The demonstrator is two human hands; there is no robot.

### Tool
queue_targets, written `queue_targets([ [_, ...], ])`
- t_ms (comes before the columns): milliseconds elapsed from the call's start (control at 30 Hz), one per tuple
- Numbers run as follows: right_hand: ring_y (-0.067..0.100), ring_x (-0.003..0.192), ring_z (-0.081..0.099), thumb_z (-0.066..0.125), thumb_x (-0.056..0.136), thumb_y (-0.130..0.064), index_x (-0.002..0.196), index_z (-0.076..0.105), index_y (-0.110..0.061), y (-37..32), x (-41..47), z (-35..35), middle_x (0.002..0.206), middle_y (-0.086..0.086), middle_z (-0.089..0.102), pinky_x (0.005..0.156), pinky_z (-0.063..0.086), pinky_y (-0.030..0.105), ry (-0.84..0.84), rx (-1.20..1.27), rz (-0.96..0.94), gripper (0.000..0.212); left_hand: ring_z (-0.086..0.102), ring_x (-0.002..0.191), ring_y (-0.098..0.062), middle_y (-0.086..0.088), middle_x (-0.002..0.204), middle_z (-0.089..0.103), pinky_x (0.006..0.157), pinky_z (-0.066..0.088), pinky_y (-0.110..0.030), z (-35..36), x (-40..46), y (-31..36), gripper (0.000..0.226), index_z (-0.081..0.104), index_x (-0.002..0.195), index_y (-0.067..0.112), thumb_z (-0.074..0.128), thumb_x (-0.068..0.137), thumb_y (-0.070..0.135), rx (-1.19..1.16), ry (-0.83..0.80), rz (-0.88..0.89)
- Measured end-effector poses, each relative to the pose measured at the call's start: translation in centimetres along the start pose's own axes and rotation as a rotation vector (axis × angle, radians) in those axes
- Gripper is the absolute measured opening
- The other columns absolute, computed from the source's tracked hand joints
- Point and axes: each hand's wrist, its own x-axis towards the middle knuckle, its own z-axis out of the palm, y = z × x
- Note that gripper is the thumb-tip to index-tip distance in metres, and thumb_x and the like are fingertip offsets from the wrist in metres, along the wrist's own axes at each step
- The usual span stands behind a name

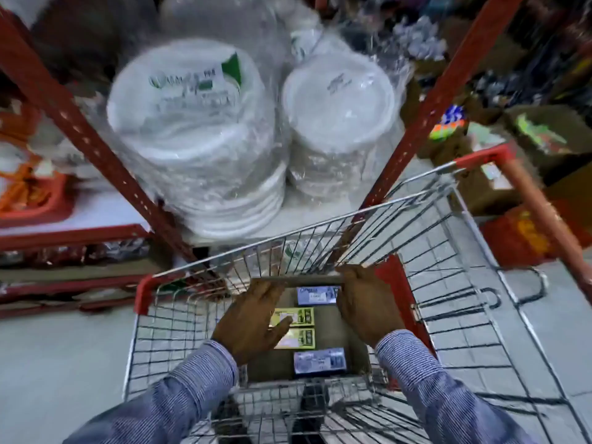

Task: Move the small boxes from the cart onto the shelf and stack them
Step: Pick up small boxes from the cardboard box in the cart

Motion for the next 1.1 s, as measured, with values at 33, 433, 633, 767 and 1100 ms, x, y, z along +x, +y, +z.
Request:
queue_targets([
  [33, 0.035, 0.112, 0.057, 0.056, 0.087, -0.019, 0.135, 0.048, -0.018, 0.7, 0.7, 1.4, 0.131, 0.009, 0.056, 0.079, 0.054, 0.04, -0.042, 0.017, 0.01, 0.049, 0.049, 0.134, -0.031, -0.01, 0.148, 0.048, 0.109, 0.045, -0.039, 1.8, 0.8, -0.5, 0.064, 0.044, 0.144, 0.012, 0.061, 0.091, 0.043, -0.036, -0.044, -0.028],
  [433, 0.044, 0.091, 0.069, 0.077, 0.06, 0.006, 0.126, 0.06, -0.003, 7.2, 7.9, 20.1, 0.117, 0.024, 0.068, 0.07, 0.059, 0.048, -0.243, -0.108, -0.163, 0.069, 0.031, 0.147, -0.03, -0.015, 0.16, 0.031, 0.12, 0.026, -0.038, 17.4, 9.1, -7.7, 0.068, 0.027, 0.153, 0.008, 0.062, 0.096, 0.021, -0.043, -0.429, -0.218],
  [633, 0.042, 0.128, 0.047, 0.025, 0.083, 0.0, 0.148, 0.026, -0.002, 8.2, 9.3, 22.9, 0.147, 0.025, 0.042, 0.106, 0.04, 0.054, -0.318, -0.251, -0.226, 0.066, 0.04, 0.141, -0.033, -0.018, 0.155, 0.04, 0.115, 0.033, -0.04, 18.3, 11.3, -9.3, 0.071, 0.032, 0.151, 0.007, 0.069, 0.091, 0.015, 0.014, -0.603, -0.192],
  [767, 0.042, 0.126, 0.047, 0.046, 0.082, 0.006, 0.144, 0.031, 0.0, 8.2, 9.9, 23.9, 0.142, 0.024, 0.045, 0.102, 0.042, 0.054, -0.302, -0.3, -0.23, 0.065, 0.041, 0.139, -0.031, -0.016, 0.152, 0.044, 0.113, 0.035, -0.038, 18.1, 11.9, -9.9, 0.068, 0.037, 0.149, 0.011, 0.07, 0.09, 0.017, 0.042, -0.634, -0.135],
  [1100, 0.037, 0.125, 0.04, 0.075, 0.071, -0.006, 0.133, 0.039, -0.005, 5.8, 8.1, 16.9, 0.135, 0.018, 0.044, 0.096, 0.047, 0.047, -0.291, -0.18, -0.089, 0.071, 0.063, 0.114, -0.028, -0.006, 0.129, 0.065, 0.089, 0.052, -0.038, 10.0, 7.8, -6.9, 0.058, 0.057, 0.125, 0.021, 0.082, 0.073, 0.033, 0.172, -0.424, 0.011],
])
